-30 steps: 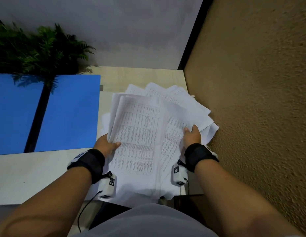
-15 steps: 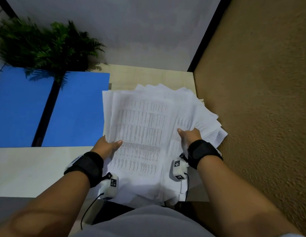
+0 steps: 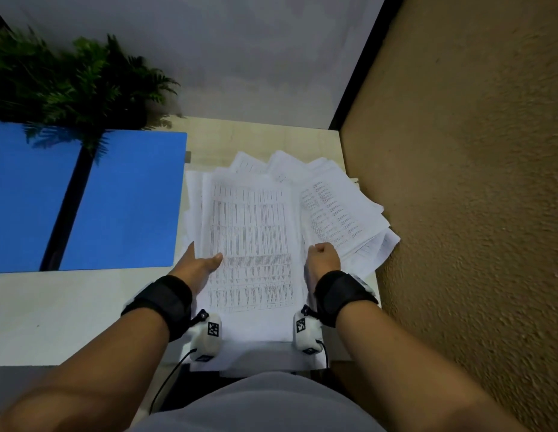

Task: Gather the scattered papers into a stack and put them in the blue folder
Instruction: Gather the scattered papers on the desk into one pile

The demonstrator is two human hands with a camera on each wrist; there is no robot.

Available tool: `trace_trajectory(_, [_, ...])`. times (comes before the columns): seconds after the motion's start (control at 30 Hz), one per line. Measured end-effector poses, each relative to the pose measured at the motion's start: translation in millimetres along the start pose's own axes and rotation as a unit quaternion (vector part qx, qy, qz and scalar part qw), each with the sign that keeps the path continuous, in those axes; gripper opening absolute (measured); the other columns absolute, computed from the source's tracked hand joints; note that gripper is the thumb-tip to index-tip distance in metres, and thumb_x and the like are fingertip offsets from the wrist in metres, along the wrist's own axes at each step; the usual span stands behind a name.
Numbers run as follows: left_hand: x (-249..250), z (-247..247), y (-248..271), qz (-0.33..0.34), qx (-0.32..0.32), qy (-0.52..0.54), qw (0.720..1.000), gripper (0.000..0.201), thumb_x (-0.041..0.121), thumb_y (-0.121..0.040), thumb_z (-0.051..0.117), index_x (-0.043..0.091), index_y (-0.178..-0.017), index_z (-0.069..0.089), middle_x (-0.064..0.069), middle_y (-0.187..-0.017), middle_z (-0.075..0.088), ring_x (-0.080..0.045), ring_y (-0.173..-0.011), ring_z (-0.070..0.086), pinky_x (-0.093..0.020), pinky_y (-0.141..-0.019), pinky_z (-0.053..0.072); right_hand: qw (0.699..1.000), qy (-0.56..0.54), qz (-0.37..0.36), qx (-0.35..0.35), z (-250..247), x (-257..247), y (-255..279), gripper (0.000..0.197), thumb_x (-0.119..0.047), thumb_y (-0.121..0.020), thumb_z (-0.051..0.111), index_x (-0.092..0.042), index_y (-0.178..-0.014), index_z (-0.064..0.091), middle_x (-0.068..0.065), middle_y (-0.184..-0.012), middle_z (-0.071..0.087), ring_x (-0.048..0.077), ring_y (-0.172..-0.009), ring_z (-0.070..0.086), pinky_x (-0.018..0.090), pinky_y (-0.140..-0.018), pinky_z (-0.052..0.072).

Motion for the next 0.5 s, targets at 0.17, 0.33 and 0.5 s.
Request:
trace_trajectory(0.17, [0, 19, 7, 0.060, -0.016, -0.064, 0.996, 0.112, 0.012, -0.079, 0.079, 0.045, -0.154, 0.002, 0.002, -0.161, 0.027, -0.029, -0.148, 0.030, -0.053, -0.118, 0.031, 0.999, -0.020, 0.025, -0.043, 28, 15, -1, 0.016, -0.007, -0.095, 0.043, -0.016, -0.084, 0.049, 0.005, -0.083, 0.053, 0.018, -0.068, 0.046, 0.023, -0.060, 0.037])
trace_trajectory(0.33, [12, -19, 4, 0.088, 0.079, -0.082, 0.990, 0.095, -0.008, -0.084, 0.069, 0.029, -0.156, 0.019, 0.002, -0.151, 0.037, -0.020, -0.138, 0.039, -0.047, -0.114, 0.035, 0.978, -0.080, 0.078, 0.174, -42, 27, -5, 0.051, -0.024, -0.083, 0.068, -0.009, -0.126, 0.046, 0.013, -0.130, 0.049, 0.033, -0.115, 0.054, 0.042, -0.099, 0.046])
trace_trajectory(0.5, [-6, -36, -4, 0.034, 0.082, -0.125, 0.988, 0.063, -0.005, -0.084, 0.068, 0.015, -0.138, 0.043, -0.016, -0.131, 0.061, -0.037, -0.119, 0.059, -0.056, -0.105, 0.046, 0.971, -0.222, 0.080, 0.034, -34, 24, -21, 0.019, -0.021, -0.083, 0.072, -0.012, -0.096, 0.062, 0.004, -0.091, 0.065, 0.018, -0.076, 0.061, 0.021, -0.067, 0.053])
Point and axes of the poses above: each hand's wrist, its own y-axis away from the middle knuckle, its own z-axis out of the palm, x = y × z, the point moved 10 cm from there along -y, towards the middle knuckle
